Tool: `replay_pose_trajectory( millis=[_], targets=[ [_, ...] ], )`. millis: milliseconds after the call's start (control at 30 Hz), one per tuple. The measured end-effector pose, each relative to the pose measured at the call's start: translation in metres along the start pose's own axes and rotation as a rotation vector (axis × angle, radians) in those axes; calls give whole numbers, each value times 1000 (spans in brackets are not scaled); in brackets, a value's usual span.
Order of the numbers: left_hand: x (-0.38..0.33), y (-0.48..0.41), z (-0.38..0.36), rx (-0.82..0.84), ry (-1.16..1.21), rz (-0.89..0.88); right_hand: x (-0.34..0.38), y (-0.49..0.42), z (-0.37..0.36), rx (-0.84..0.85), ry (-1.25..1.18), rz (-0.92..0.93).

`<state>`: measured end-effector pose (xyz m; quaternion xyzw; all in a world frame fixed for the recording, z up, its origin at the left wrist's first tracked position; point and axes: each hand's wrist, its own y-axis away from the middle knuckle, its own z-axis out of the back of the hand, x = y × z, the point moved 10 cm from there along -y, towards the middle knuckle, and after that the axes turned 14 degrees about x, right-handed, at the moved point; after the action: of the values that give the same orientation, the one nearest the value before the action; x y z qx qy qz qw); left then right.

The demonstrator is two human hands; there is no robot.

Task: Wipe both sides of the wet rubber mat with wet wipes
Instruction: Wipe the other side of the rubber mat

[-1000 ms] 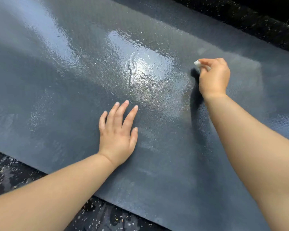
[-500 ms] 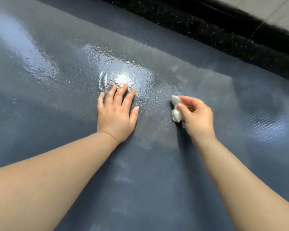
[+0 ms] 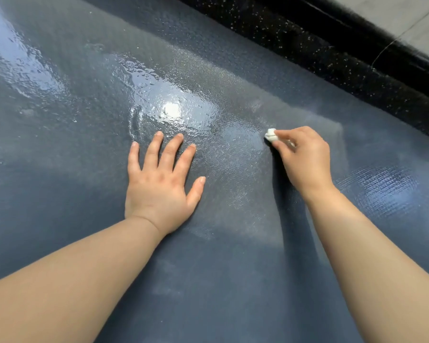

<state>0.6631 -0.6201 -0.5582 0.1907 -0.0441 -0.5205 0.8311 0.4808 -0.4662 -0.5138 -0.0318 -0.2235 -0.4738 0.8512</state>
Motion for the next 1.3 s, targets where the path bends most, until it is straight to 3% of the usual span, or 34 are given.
replay_pose_trajectory(
  millis=[167, 300, 467, 600, 667, 833, 967, 1033, 1200, 1300],
  targets=[
    [0, 1, 0, 18, -31, 18, -34, -51, 37, -180, -121, -194],
    [-3, 2, 4, -20, 9, -13, -35, -73, 19, -111, -136, -238],
    [-4, 2, 5, -31, 28, -17, 58, 4, -27, -1, -71, 207],
    [-4, 3, 7, -43, 41, -21, 80, 41, -49, 201, -154, 334],
    [-4, 3, 7, -45, 43, -22, 60, 19, -25, 107, -224, 271],
    [-4, 3, 6, -40, 43, -24, -51, -63, 50, -229, -269, -207],
    [-5, 3, 5, -42, 53, -29, -87, -78, 44, -180, -218, -353],
    [-4, 2, 5, -43, 52, -29, -64, -67, 28, -139, -162, -286],
    [-5, 2, 6, -38, 53, -34, 26, 3, -23, 44, -166, 145],
    [-5, 3, 7, -28, 51, -33, 10, -15, -6, 64, -269, 68]
  ],
)
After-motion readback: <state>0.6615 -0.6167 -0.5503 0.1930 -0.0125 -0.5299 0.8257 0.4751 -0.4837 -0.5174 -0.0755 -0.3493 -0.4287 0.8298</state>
